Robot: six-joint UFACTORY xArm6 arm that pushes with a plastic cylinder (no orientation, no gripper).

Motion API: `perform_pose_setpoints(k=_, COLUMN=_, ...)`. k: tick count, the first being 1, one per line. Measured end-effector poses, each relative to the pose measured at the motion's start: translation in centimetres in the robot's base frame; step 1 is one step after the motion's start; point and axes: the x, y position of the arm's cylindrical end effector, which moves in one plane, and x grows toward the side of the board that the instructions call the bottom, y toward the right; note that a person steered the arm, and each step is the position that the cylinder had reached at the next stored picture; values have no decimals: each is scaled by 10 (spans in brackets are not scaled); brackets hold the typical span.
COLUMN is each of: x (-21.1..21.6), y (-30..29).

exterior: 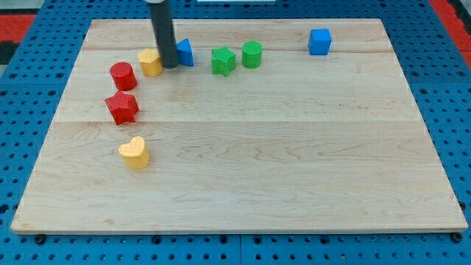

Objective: Push the yellow hexagon towards the top side

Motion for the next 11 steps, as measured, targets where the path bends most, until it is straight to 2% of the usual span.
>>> perform_pose_setpoints(k=1, x=4, y=28)
perform_pose_setpoints(k=3, x=33, y=22)
perform_pose_setpoints(k=4, x=33, y=-25)
perform_pose_setpoints(k=5, x=33, y=-39)
perform_pose_setpoints(k=9, x=-19, y=-14)
perform_pose_setpoints(k=11, x=-47, y=19)
